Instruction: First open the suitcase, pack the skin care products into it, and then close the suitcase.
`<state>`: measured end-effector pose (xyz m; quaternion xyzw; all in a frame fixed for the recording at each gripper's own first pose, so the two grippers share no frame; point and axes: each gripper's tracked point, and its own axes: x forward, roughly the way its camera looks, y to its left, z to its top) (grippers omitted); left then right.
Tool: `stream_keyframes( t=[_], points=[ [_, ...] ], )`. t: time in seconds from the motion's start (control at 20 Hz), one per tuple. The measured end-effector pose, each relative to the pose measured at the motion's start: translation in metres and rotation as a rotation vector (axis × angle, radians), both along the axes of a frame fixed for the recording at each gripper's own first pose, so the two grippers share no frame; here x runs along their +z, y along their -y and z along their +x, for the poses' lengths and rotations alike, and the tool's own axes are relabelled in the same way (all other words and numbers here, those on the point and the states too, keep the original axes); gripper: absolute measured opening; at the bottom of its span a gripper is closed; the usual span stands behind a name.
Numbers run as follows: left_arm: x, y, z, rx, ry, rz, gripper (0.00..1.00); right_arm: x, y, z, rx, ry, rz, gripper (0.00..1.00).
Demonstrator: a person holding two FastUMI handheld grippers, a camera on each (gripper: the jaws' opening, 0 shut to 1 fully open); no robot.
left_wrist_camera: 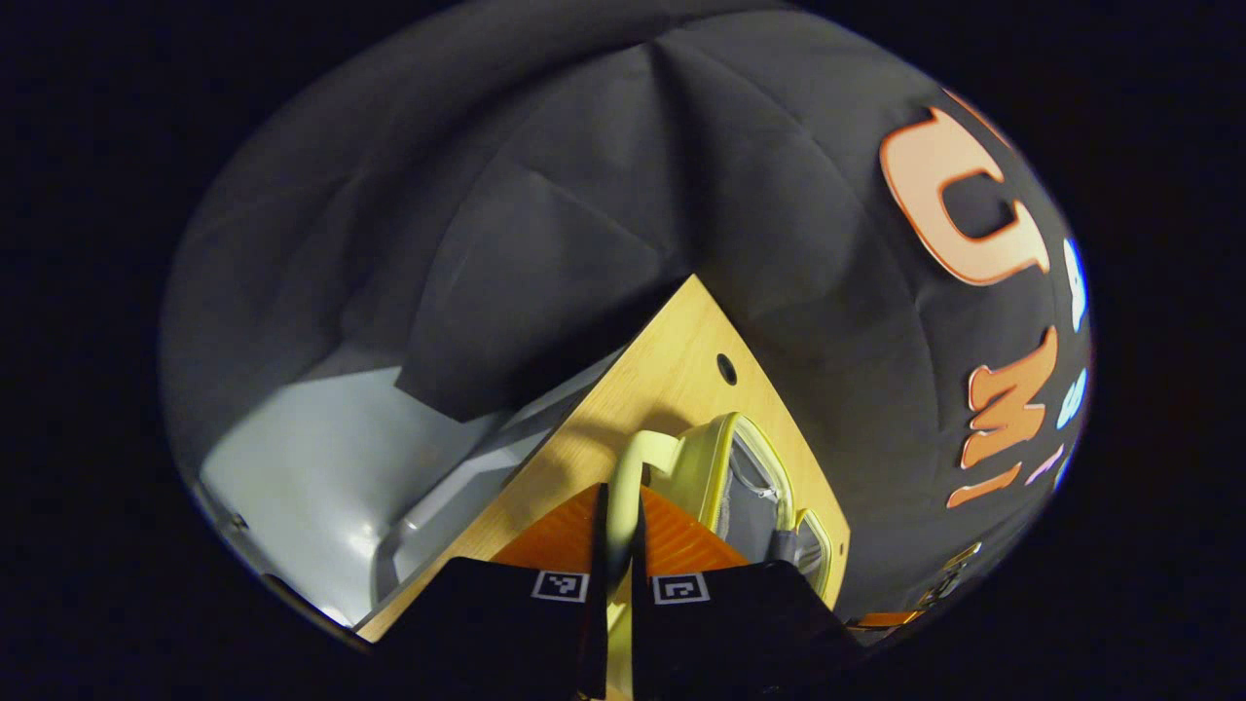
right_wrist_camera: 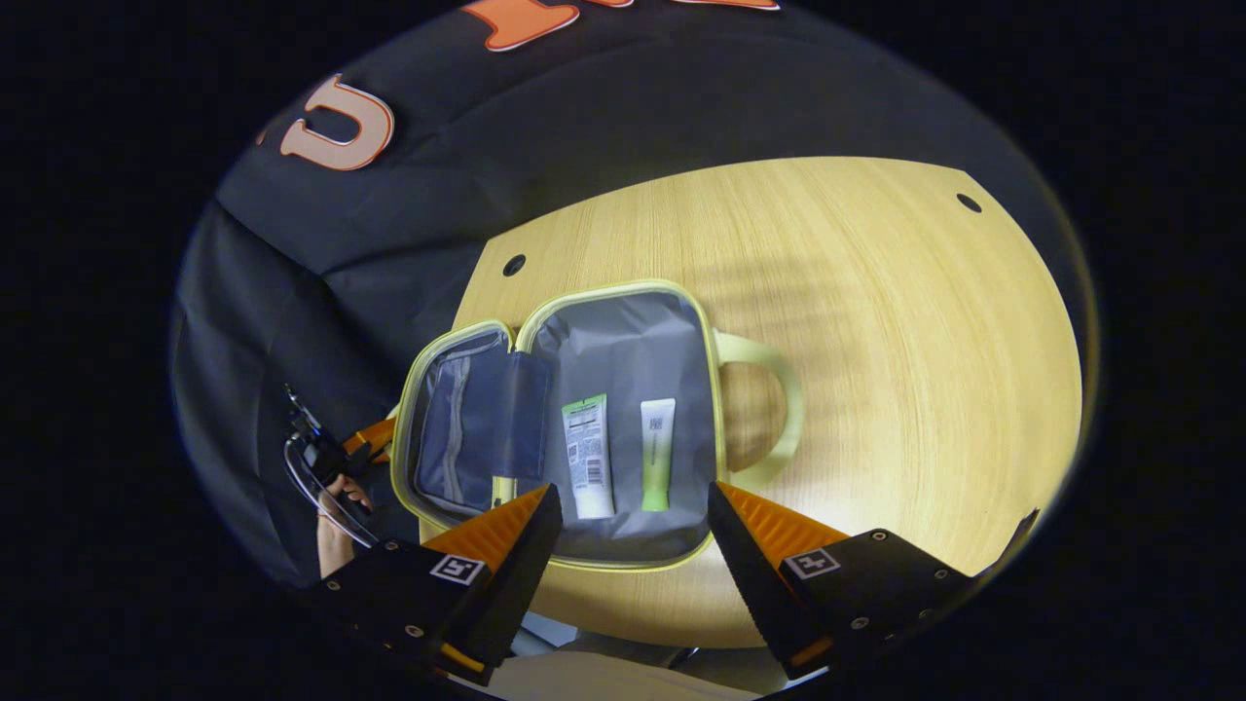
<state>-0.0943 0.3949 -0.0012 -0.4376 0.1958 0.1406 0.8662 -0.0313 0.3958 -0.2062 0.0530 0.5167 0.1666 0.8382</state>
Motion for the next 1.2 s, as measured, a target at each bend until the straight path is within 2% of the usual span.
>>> stream_keyframes(
  t=[0.15, 0.3, 0.7, 0.95, 1.2],
  points=[
    [0.062, 0.014, -0.001, -0.025, 0.003, 0.121, 0.10, 0.015, 0.014, 0.011, 0.000, 0.065, 0.004, 0.96],
    [0.125, 0.046, 0.008, -0.046, 0.027, 0.235, 0.10, 0.041, 0.038, 0.026, 0.000, 0.154, 0.000, 0.96],
    [0.228, 0.190, 0.032, -0.119, 0.002, 0.575, 0.10, 0.115, 0.135, 0.064, -0.017, 0.403, -0.039, 0.96],
    [0.246, 0.286, 0.050, -0.176, 0.024, 0.607, 0.10, 0.145, 0.200, 0.074, -0.035, 0.502, -0.057, 0.96],
    [0.234, 0.358, 0.068, -0.246, 0.010, 0.656, 0.10, 0.153, 0.244, 0.072, -0.038, 0.528, -0.064, 0.96]
  ],
)
